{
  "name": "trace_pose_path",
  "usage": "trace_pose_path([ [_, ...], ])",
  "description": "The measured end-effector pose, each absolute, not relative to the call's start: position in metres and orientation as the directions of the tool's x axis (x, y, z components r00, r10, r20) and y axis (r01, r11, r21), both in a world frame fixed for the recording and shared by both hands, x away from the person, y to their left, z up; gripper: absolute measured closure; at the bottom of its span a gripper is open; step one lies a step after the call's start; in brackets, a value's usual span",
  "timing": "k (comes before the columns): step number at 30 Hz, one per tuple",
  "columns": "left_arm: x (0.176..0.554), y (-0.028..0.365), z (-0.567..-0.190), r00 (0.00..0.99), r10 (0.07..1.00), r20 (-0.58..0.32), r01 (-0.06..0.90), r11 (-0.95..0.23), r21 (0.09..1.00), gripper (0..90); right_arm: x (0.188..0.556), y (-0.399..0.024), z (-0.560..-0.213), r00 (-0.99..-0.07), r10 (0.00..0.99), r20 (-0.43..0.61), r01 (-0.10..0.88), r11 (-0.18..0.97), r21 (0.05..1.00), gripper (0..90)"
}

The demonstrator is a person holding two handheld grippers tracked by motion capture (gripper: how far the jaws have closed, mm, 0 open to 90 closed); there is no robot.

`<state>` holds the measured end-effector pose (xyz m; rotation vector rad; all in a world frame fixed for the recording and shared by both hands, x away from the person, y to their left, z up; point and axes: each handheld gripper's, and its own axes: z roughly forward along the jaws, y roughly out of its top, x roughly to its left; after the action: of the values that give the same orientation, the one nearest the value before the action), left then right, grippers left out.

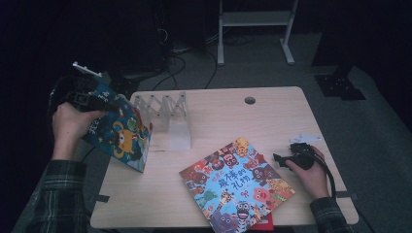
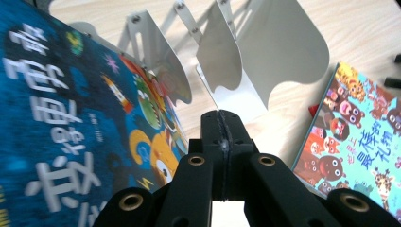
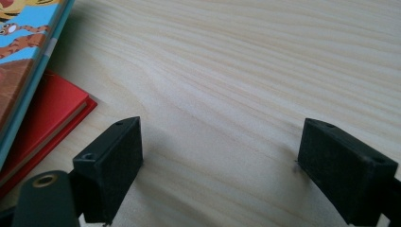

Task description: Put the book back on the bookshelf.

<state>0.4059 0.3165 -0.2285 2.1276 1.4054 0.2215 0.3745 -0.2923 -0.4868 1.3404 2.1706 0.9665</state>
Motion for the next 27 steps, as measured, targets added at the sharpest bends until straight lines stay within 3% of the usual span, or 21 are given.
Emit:
trace_pose_path([
  [8, 0.399, 0.302, -0.248, 0.468, 0.867, -0.171, 0.787, -0.322, 0.526, 89.2, 0.375, -0.292, -0.487, -0.454, 0.891, 0.013, 0.606, 0.298, 0.737, 13.7],
  [16, 0.392, 0.282, -0.275, 0.499, 0.852, -0.158, 0.777, -0.359, 0.516, 83.1, 0.375, -0.292, -0.487, -0.455, 0.891, 0.013, 0.606, 0.299, 0.737, 13.7],
  [26, 0.377, 0.255, -0.304, 0.538, 0.831, -0.139, 0.755, -0.402, 0.519, 70.3, 0.375, -0.292, -0.487, -0.456, 0.890, 0.016, 0.608, 0.299, 0.735, 13.1],
  [27, 0.376, 0.253, -0.307, 0.543, 0.829, -0.135, 0.750, -0.405, 0.523, 65.1, 0.375, -0.292, -0.487, -0.456, 0.890, 0.016, 0.608, 0.299, 0.735, 13.1],
])
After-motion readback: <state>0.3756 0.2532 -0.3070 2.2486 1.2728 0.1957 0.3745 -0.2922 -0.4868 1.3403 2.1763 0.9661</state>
